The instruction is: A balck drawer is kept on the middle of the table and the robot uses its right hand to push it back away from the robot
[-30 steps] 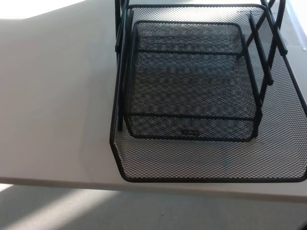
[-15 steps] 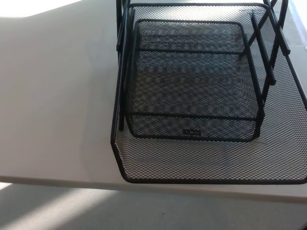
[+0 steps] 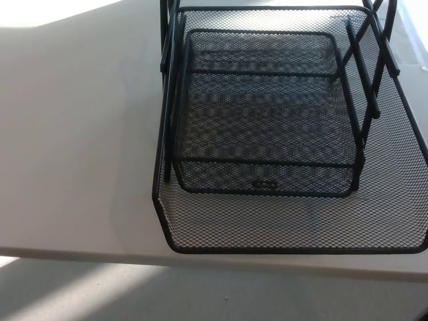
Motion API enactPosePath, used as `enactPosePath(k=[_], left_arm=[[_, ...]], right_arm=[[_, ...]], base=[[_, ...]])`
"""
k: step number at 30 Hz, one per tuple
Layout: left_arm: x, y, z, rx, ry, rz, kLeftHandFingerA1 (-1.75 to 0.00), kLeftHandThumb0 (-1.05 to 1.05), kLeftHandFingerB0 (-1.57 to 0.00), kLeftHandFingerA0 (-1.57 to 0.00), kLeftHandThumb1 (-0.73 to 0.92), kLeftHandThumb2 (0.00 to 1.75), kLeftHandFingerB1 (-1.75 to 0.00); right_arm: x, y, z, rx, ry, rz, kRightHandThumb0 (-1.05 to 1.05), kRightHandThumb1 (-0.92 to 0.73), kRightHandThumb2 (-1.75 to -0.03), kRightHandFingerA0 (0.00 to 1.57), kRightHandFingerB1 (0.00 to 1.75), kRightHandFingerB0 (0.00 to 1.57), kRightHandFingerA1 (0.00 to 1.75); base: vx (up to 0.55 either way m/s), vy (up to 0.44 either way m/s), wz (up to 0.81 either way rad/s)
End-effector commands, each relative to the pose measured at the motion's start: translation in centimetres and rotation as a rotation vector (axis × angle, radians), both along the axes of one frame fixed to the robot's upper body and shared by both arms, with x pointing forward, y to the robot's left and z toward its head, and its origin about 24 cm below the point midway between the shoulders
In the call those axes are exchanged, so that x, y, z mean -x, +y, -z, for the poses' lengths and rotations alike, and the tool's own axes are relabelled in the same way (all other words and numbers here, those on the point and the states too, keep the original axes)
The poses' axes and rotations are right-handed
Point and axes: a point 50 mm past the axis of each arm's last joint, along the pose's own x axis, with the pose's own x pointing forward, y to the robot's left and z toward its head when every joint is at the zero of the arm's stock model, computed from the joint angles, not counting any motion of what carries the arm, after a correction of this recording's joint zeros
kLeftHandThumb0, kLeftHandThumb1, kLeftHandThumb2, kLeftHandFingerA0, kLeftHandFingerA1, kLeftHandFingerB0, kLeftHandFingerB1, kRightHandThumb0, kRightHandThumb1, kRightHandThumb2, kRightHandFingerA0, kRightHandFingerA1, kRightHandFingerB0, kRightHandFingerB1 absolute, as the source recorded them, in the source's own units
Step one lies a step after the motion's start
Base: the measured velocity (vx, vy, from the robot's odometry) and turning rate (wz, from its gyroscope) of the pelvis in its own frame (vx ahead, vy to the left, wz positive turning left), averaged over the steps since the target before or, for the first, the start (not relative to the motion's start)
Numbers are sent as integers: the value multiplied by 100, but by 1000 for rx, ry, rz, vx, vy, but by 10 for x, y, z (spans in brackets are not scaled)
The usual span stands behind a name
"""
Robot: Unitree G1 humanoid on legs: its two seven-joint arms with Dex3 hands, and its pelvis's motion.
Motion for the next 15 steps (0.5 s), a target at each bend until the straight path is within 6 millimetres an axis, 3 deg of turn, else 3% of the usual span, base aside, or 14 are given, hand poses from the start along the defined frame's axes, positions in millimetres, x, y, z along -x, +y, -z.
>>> enactPosePath(k=[1, 5, 6, 7, 9, 10, 12, 15], left_arm=[[4, 7, -7, 14, 5, 24, -30, -70, -16, -21, 82, 65, -26], [4, 9, -8, 5, 5, 31, -29, -72, -16, -21, 84, 65, -27], [4, 9, -9, 4, 4, 31, -48, -35, 0, 0, 50, 107, -47], [4, 10, -9, 4, 2, 30, -48, -35, 0, 0, 50, 107, -47], [4, 11, -9, -1, 3, 27, -48, -35, 0, 0, 50, 106, -47], [4, 11, -9, -2, 3, 28, -29, -71, -16, -21, 84, 65, -27], [4, 11, -9, 0, 4, 22, -29, -72, -16, -21, 82, 66, -27], [5, 10, -8, 1, 6, 23, -29, -71, -16, -21, 84, 65, -27]], right_arm=[[14, -7, -56, -63, -71, -137, -61, -82, -65, 21, 29, 18, 32], [15, 4, -91, -113, -112, -268, -61, -82, -64, 30, 30, 23, 34], [15, 8, -106, -167, -131, -296, -59, -81, -64, 30, 31, 23, 35], [14, 12, -117, -222, -147, -312, -59, -81, -64, 30, 31, 23, 35], [13, 16, -130, -293, -168, -335, -60, -81, -64, 31, 31, 24, 34], [13, 20, -139, -344, -191, -356, -58, -81, -64, 33, 32, 25, 34], [12, 33, -162, -496, -273, -422, -58, -82, -64, 33, 33, 25, 35], [12, 42, -171, -569, -317, -448, -60, -81, -64, 34, 33, 26, 35]], base=[[0, 0, 0], [0, 0, 0], [0, 0, 0], [0, 0, 0], [0, 0, 0], [0, 0, 0], [0, 0, 0], [0, 0, 0]])
